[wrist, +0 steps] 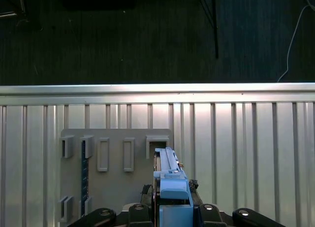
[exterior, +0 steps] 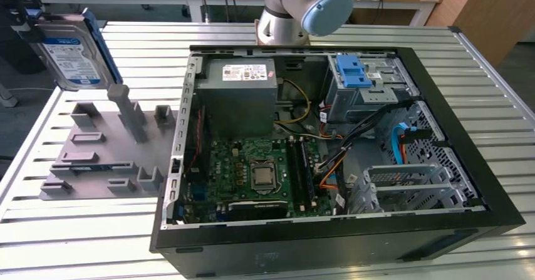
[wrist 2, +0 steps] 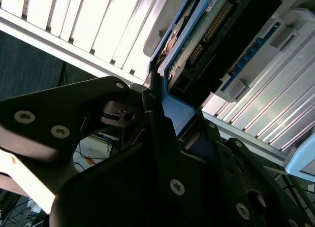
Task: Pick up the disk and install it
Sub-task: 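Pick up the disk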
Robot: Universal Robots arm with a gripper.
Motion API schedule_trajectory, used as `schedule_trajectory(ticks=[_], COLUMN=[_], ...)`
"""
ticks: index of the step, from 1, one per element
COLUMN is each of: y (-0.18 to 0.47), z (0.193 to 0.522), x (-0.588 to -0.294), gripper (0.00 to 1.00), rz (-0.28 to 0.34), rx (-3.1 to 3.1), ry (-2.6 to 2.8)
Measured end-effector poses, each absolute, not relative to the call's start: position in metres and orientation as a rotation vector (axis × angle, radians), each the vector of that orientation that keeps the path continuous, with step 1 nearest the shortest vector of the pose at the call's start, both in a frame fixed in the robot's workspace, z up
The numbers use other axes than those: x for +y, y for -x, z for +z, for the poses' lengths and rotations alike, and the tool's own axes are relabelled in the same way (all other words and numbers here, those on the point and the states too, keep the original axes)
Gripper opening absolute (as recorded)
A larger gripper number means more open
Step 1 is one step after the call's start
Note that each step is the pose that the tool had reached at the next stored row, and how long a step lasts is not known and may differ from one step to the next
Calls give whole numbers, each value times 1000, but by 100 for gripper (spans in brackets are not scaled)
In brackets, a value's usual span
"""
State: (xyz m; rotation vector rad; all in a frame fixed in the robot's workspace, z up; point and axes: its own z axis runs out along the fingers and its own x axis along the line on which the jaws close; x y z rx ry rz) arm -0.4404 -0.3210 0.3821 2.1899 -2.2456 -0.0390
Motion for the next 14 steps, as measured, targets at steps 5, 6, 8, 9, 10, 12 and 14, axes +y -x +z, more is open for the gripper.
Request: schedule_trajectory(ticks=[5, 6, 8, 9, 10, 12, 14], y=[440, 440, 440, 440, 440, 440, 440], z=[384, 384, 384, 384, 385, 385, 386], x=[-321, -321, -321, -321, -321, -321, -321], gripper=[36, 36, 36, 36, 36, 36, 36], rz=[-39, -39, -39, -39, -39, -39, -39], rx=[-2245, -2246, -2246, -2245, -2245, -2245, -2245], ry=[-2190, -2190, -2190, -2190, -2190, -2190, -2190])
